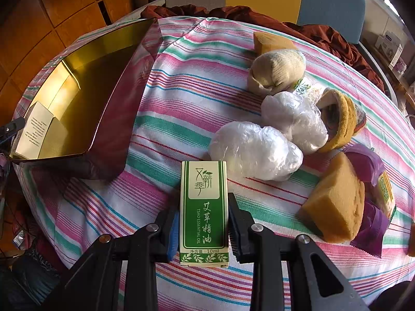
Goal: Organize objects
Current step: 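Lower the cream box into the gold tray, open left tool while right holds green box, then place the green box beside the cream box in the tray, open right tool, then move both tools back to the snacks on the tablecloth, then grasp a plastic-wrapped white bundle with the left tool while the right tool grasps a purple packet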
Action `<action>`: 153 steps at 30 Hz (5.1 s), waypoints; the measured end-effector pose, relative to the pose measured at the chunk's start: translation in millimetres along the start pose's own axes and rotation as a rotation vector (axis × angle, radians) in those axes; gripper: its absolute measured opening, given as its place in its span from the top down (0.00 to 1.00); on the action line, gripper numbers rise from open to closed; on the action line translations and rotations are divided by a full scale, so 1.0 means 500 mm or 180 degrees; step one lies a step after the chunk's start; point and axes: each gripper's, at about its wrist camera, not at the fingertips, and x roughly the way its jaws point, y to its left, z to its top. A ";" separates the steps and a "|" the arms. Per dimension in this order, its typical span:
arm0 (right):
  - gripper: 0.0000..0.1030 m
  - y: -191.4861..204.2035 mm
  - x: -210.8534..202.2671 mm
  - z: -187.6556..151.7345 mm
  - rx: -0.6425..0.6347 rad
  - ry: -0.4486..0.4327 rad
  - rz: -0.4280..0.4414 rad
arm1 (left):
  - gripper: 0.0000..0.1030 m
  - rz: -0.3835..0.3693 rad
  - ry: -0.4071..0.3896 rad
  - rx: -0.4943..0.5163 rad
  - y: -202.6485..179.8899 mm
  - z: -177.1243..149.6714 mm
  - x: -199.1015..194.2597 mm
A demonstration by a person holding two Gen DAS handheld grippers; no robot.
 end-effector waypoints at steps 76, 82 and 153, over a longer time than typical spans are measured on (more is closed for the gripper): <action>0.51 0.402 -0.027 0.157 -0.0422 -0.0312 0.0859 | 0.13 0.0052 -0.0460 -0.0272 0.138 -0.032 -0.104; 0.24 0.334 -0.093 0.139 -0.0414 -0.0713 0.0547 | 0.11 -0.0006 -0.0518 -0.0057 0.089 -0.021 -0.118; 0.17 -0.478 -0.163 -0.068 0.3015 -0.1060 -0.0113 | 0.65 -0.1399 0.0353 0.2292 -0.633 -0.156 0.119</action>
